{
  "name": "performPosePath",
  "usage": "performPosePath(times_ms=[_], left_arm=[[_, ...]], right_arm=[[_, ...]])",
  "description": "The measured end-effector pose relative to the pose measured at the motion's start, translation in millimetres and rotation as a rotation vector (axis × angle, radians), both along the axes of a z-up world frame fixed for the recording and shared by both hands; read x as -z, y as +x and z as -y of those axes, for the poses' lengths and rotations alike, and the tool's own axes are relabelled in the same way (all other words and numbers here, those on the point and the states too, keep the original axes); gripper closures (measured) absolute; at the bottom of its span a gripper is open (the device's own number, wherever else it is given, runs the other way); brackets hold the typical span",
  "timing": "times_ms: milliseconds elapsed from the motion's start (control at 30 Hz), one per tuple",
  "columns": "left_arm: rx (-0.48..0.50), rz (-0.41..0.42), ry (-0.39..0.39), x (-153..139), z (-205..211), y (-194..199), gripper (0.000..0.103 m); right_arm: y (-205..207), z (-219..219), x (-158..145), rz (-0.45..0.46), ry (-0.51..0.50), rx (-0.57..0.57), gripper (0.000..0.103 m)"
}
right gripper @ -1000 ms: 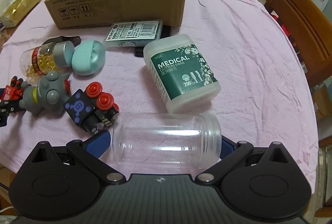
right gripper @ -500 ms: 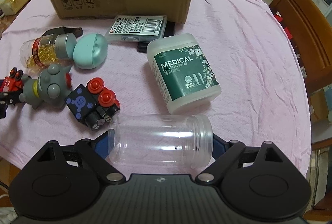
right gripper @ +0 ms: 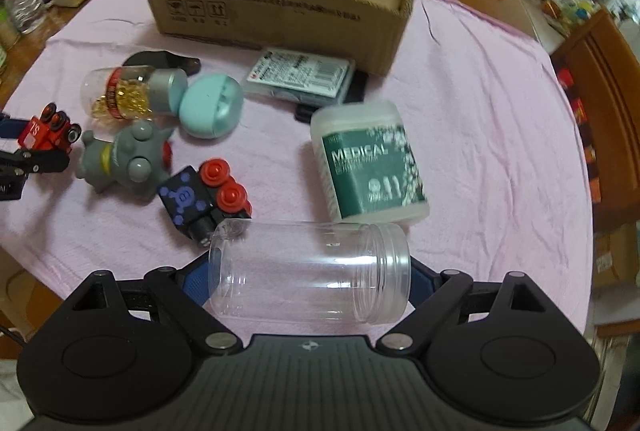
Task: Organize rigid objects
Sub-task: 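Lift the red toy robot with the left tool while the right tool lifts the clear jar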
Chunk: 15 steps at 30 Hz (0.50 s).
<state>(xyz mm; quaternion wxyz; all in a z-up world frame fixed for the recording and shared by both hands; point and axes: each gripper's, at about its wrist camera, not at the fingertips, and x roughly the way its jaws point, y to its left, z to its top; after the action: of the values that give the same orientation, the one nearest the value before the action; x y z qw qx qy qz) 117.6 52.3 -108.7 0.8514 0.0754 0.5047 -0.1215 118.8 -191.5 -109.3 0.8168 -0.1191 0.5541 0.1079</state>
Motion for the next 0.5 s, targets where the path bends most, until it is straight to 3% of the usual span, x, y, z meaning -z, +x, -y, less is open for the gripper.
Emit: performPosePath(times_ms=[267,500], left_arm=[[0.093,0.0,-0.021,-36,2,3,0.054],[0.168,0.103,-0.031,-80,15,28,0.054]], right_arm=[[4,-5,-33,0.019,0.05,-0.127,0.01],[24,-11,-66,0.083,0.111,-0.191,0.01]])
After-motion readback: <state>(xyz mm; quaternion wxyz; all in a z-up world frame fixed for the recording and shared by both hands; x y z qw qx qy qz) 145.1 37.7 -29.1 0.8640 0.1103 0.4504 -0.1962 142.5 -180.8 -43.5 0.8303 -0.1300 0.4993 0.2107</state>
